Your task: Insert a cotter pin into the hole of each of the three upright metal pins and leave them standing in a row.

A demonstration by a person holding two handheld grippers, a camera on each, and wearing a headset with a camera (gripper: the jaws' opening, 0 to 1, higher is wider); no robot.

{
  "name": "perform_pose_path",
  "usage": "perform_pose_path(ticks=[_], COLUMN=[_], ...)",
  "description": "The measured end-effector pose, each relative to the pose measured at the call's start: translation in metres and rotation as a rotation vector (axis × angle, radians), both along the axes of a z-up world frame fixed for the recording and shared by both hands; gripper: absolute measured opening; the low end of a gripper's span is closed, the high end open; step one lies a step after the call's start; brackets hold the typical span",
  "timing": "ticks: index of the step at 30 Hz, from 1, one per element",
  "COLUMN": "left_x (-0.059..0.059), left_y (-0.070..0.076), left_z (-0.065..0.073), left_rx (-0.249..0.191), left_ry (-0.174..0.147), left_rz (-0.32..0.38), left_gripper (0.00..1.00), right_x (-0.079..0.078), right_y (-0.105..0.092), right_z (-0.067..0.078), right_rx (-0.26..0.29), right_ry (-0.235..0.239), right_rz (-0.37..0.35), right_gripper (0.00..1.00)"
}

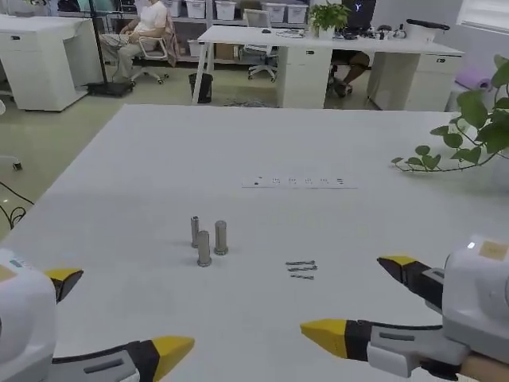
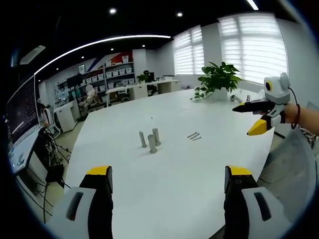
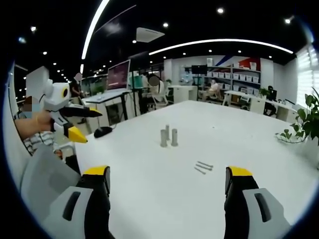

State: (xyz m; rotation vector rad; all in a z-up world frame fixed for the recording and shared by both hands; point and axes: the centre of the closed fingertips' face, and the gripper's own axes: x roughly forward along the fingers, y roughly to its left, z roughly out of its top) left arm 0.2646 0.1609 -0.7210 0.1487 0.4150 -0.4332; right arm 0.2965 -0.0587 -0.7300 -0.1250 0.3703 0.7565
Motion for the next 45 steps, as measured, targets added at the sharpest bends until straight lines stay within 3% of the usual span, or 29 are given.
perform_pose_path(ticks=[6,9,14,24,27,32,37,45], left_x=[0.003,0.007,0.017,0.052,0.064,0.086,0.105,0.143], left_y=[0.0,0.003,0.009,0.026,0.027,0.028,0.028,0.023], left_z=[-0.004,-0.007,-0.006,-0.009,-0.01,-0.014,-0.012,-0.023], left_rx=[-0.039,-0.057,-0.056,-0.067,-0.079,-0.051,-0.055,-0.028], left_ry=[0.023,0.042,0.029,-0.004,-0.012,-0.016,-0.043,-0.042], left_rz=[0.007,0.01,0.019,0.051,0.047,0.033,0.026,-0.016], left_gripper=[0.88,0.82,0.74,0.57,0.54,0.5,0.46,0.41], right_x=[0.0,0.002,0.005,0.008,0.012,0.015,0.016,0.017], right_y=[0.0,0.002,0.002,0.009,0.01,0.01,0.01,0.009], right_z=[-0.004,0.001,0.002,-0.003,-0.003,-0.008,-0.011,-0.012], right_rx=[-0.007,0.028,0.038,0.061,0.069,0.066,0.065,0.075], right_ry=[0.012,0.001,-0.006,0.013,0.013,0.025,0.037,0.036], right_rz=[0.004,0.003,0.005,0.022,0.025,0.031,0.032,0.034], right_gripper=[0.97,0.95,0.91,0.84,0.83,0.82,0.81,0.8])
